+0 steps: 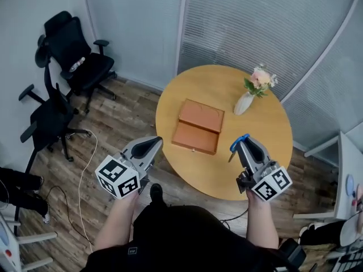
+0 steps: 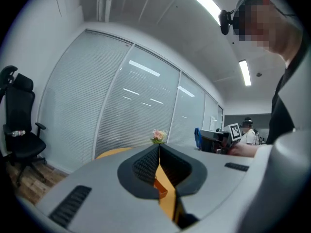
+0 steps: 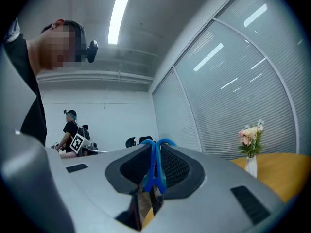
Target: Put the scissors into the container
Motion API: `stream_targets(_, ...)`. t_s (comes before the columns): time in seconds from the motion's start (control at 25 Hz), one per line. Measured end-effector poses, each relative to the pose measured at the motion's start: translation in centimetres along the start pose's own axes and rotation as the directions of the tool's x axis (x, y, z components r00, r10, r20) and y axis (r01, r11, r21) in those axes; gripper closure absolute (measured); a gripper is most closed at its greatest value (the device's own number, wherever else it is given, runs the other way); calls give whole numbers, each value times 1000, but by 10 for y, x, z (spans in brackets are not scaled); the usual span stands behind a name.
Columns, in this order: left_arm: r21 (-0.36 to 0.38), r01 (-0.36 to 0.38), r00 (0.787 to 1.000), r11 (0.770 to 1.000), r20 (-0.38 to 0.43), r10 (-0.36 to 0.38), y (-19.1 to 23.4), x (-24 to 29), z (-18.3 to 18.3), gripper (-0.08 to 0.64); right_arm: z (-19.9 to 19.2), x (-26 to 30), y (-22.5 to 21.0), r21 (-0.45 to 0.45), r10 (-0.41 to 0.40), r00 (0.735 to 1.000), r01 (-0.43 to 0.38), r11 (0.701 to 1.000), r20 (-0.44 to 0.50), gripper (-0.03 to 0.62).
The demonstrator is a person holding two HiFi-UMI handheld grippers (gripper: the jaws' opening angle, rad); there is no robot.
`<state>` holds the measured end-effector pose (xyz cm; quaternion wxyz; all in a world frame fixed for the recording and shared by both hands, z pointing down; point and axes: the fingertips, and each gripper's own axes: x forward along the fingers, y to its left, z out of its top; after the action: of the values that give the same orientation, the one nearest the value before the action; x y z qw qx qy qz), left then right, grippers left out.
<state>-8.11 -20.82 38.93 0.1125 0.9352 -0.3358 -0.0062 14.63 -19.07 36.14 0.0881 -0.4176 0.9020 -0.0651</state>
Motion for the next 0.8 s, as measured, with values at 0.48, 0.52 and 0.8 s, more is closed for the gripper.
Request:
stream_targets(0.48, -23, 172, 982, 985, -70, -173, 110, 52, 7, 546, -39, 116, -23, -96, -157, 979, 145, 985, -128, 511)
stream_targets(0.52, -30, 180, 980, 983, -74, -182, 112, 58, 5, 546, -47, 119, -28, -94, -163, 975, 150, 984, -149, 511)
stream_targets(0.8, -61, 199, 973, 978, -106, -204, 120, 98, -8, 546, -105, 140, -63, -97, -134, 940, 108, 989, -313, 511)
